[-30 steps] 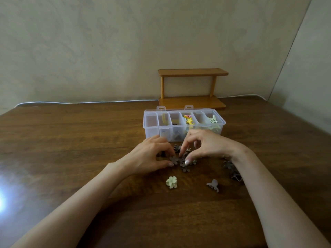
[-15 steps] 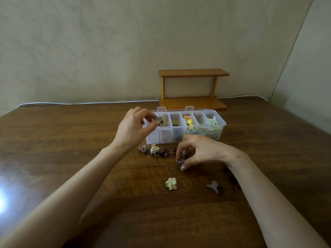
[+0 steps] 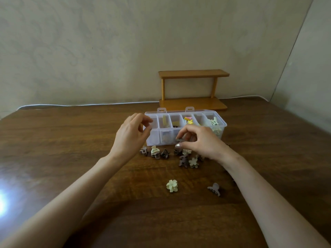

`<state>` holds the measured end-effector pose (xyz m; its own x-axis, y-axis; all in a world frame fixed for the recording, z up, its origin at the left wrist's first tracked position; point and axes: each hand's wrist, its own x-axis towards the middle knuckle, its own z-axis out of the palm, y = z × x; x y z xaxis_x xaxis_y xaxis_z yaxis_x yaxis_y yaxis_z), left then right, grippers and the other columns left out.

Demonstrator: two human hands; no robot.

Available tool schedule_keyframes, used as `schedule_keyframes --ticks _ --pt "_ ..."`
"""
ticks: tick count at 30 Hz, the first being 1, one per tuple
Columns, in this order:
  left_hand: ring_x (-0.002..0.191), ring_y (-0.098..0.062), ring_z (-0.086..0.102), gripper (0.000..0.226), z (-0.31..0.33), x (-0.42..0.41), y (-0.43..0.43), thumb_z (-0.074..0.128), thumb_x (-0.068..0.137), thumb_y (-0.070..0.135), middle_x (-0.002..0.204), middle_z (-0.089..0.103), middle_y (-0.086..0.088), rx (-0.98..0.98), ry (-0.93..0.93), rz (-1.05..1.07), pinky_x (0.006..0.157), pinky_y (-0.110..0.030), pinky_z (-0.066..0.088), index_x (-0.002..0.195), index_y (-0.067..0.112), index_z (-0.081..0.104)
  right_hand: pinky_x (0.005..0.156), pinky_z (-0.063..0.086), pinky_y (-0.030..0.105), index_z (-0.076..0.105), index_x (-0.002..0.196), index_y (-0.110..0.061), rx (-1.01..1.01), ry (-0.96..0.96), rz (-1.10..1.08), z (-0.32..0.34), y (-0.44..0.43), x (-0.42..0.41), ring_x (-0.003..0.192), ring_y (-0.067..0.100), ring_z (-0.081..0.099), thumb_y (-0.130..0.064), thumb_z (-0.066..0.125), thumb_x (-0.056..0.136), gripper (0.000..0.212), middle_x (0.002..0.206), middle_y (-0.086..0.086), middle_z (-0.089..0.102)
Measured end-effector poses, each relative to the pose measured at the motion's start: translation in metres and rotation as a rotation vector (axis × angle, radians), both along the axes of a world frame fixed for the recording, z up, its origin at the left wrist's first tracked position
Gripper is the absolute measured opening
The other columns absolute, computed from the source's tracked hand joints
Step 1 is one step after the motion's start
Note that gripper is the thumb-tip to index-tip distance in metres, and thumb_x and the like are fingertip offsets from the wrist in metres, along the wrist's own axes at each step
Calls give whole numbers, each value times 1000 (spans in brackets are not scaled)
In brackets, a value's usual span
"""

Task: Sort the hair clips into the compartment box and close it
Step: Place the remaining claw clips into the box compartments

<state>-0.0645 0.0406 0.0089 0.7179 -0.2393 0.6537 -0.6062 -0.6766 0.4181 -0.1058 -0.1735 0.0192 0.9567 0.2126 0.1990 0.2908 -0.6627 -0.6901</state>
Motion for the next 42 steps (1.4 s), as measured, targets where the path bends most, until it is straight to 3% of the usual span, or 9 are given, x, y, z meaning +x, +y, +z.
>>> schedule_keyframes --ticks 3,8,13,16,24,29,32,38,42 --pt "70 -8 56 7 -7 -16 3 59 87 15 82 59 7 20 111 -144 60 -18 45 94 17 58 67 41 18 63 95 -23 19 -61 -53 -2 0 1 76 4 54 -21 72 81 16 85 -7 59" --pt "71 0 54 10 -1 -29 -6 66 82 24 78 59 13 137 317 -400 59 -11 41 87 22 58 66 40 15 62 99 -22 11 -87 -84 -4 -1 0 73 2 52 -19 69 83 17 85 -11 58" --pt "85 2 51 30 3 -37 -9 73 73 39 97 54 15 436 663 -591 68 -13 42 96 28 58 61 36 13 62 97 -23 0 -109 -84 -7 -1 2 67 2 50 -17 69 83 16 82 -12 57" --pt "96 -2 49 40 3 -38 -8 77 69 38 107 48 15 524 774 -617 75 -17 43 103 32 56 60 36 10 62 100 -22 -7 -116 -77 -9 0 3 67 1 50 -15 67 84 18 85 -10 57" --pt "91 4 47 22 -1 -38 -9 69 80 34 102 45 19 521 678 -646 74 -10 43 98 29 58 58 41 8 63 99 -21 84 -170 -78 -10 2 4 63 -8 51 -16 68 83 18 85 -9 59" --pt "88 -2 53 18 -3 -33 -8 67 82 32 101 51 15 470 632 -616 76 -19 49 97 28 57 62 44 15 63 100 -20 118 -235 -124 -1 9 15 69 2 52 -14 67 83 19 86 -6 61" --pt "84 0 54 17 -3 -32 -8 67 82 29 97 56 15 398 592 -560 69 -16 47 96 29 57 63 40 13 63 102 -20 81 -265 -150 8 16 33 72 0 52 -14 66 84 19 84 -12 58" --pt "80 7 54 19 -4 -28 -4 68 82 21 92 58 15 307 582 -542 67 -12 45 97 25 58 73 47 29 59 117 -27 -116 -250 -198 19 35 71 91 13 59 -22 65 85 32 94 -6 64" --pt "77 6 55 19 -8 -24 -2 70 80 20 89 61 12 253 532 -505 65 -11 45 96 22 60 80 52 34 61 112 -27 -80 -298 -225 12 28 63 95 13 59 -21 62 87 25 92 -10 63"
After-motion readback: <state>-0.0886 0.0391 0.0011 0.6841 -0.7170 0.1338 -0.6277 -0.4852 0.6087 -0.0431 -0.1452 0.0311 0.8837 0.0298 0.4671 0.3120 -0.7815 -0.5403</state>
